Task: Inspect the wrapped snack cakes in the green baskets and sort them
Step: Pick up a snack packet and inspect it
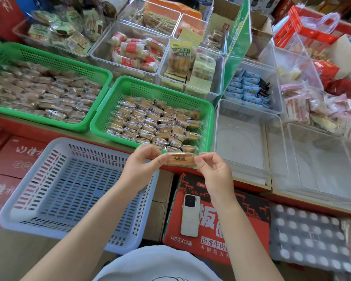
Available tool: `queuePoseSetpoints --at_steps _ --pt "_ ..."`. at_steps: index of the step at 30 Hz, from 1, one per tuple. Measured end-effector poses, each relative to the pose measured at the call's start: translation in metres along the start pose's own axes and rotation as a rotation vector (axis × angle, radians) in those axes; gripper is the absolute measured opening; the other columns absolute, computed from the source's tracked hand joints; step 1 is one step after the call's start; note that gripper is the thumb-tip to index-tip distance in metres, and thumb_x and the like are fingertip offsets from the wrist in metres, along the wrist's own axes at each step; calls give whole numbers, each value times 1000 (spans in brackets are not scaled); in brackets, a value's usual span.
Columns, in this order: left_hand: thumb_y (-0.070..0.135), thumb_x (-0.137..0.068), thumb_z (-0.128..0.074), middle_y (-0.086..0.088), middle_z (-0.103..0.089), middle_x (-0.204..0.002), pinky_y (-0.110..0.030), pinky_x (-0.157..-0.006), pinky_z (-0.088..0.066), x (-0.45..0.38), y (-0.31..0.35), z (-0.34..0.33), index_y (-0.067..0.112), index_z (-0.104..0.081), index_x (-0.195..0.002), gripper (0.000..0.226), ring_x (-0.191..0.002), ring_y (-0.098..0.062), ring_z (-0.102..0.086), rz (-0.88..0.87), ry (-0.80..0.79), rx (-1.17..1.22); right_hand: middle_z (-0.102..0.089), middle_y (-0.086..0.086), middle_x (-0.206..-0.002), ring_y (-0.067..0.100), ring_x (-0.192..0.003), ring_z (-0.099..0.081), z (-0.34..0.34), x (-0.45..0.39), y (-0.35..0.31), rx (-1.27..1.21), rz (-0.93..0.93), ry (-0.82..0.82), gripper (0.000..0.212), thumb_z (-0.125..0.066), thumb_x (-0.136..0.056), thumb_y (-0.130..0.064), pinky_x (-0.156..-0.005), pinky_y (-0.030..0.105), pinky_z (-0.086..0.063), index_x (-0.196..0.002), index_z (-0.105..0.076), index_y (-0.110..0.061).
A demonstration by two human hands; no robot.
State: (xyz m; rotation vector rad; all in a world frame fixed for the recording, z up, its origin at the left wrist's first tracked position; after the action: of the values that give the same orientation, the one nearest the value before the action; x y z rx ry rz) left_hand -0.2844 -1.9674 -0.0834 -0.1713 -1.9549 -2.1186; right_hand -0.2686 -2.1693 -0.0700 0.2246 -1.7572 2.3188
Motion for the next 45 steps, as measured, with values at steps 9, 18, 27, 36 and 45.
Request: queuePoseSetpoints --at_steps 9,18,27,36,45 --pt "18 -99 -60 -23 -71 -112 -45 -82 -62 -6 -4 -1 4 -55 -87 19 -107 -28 -70 142 -100 350 -71 15 -107 23 -103 -69 -11 -2 -9 -280 -102 -131 14 -58 -99 -20 -85 36 -59 -97 -60 -7" --pt "12 -79 -79 -6 -77 -105 -31 -73 -62 -30 -2 -15 19 -69 -114 37 -95 -23 -75 143 -94 358 -74 8 -99 20 -95 -72 -6 -31 -9 -272 -150 -61 25 -63 -92 -34 -84 40 -60 -102 -62 -11" --pt "28 -101 -61 7 -77 -97 -29 -70 -58 -111 -21 -47 21 -73 -117 22 -86 -9 -72 284 -52 205 -72 3 -103 20 -96 -69 27 -110 -3 -39 -93 -52 27 -74 -87 -7 -74 31 -57 -107 -61 -20" --pt "37 -104 -44 -4 -27 -165 -42 -122 -8 -174 -66 -101 24 -60 -138 40 -154 -21 -15 -196 -312 -1068 -63 1 -101 20 -94 -57 20 -217 11 767 351 -56 24 -69 -87 -4 -77 29 -47 -108 -61 -14" --pt "60 -105 -15 -4 13 -169 -55 -120 14 -197 -82 -109 33 -17 -161 62 -153 -26 21 -148 -422 -1260 -64 6 -110 26 -103 -56 -14 -258 59 1042 449 -288 20 -63 -90 -5 -89 37 -45 -109 -60 -10"
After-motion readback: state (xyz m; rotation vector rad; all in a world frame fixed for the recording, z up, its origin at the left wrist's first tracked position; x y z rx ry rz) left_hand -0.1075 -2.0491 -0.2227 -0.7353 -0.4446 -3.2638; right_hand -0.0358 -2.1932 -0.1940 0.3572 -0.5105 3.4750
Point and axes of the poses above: each hand's wrist, its own x-axis away from the middle knuckle, its own z-axis out of the back of the hand, y = z × x, the point moved 2 cm from there along -x, towards the middle knuckle
